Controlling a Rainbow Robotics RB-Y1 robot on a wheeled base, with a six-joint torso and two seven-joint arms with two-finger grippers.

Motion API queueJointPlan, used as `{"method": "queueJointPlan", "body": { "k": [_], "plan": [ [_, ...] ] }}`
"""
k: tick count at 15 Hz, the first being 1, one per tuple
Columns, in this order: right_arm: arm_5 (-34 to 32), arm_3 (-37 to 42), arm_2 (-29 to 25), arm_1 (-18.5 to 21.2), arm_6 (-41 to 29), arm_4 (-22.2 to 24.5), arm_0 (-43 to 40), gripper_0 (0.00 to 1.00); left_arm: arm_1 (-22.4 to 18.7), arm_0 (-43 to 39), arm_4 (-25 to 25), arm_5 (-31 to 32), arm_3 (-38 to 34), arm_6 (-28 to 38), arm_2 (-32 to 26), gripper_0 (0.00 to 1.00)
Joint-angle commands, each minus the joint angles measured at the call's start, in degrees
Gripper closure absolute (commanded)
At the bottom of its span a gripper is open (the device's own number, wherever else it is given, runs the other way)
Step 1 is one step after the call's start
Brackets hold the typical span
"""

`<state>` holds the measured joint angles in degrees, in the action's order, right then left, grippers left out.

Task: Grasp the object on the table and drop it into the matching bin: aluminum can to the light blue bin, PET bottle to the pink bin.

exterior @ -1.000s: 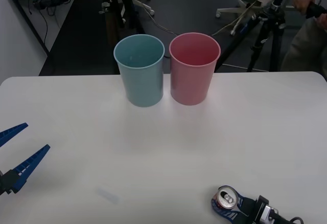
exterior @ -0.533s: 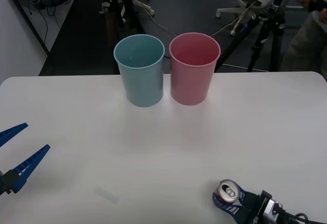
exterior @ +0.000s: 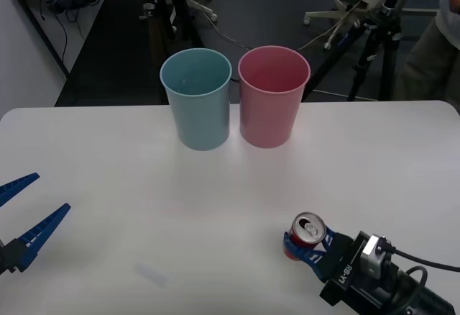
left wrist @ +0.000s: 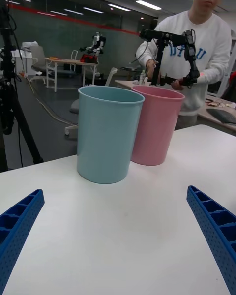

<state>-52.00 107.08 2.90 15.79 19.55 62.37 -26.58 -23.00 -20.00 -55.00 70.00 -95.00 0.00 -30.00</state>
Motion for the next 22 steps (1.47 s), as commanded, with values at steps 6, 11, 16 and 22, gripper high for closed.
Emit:
{"method": "queueJointPlan", "body": {
  "k": [6, 11, 16, 22],
  "plan": [
    [16.7, 10.6, 8.3, 0.9, -19.5, 11.2, 7.7, 1.0, 0.0, 0.0, 0.0, 0.0, 0.0, 0.0, 0.0, 0.0],
    [27.9, 12.3, 14.5, 1.0, -34.4, 23.8, 16.3, 1.0, 0.0, 0.0, 0.0, 0.0, 0.0, 0.0, 0.0, 0.0],
    [31.3, 12.0, 16.0, 0.1, -52.3, 37.5, 24.6, 1.0, 0.0, 0.0, 0.0, 0.0, 0.0, 0.0, 0.0, 0.0],
    [31.3, 10.4, 15.3, -2.2, -75.0, 55.4, 34.2, 1.0, 0.0, 0.0, 0.0, 0.0, 0.0, 0.0, 0.0, 0.0]
  ]
}}
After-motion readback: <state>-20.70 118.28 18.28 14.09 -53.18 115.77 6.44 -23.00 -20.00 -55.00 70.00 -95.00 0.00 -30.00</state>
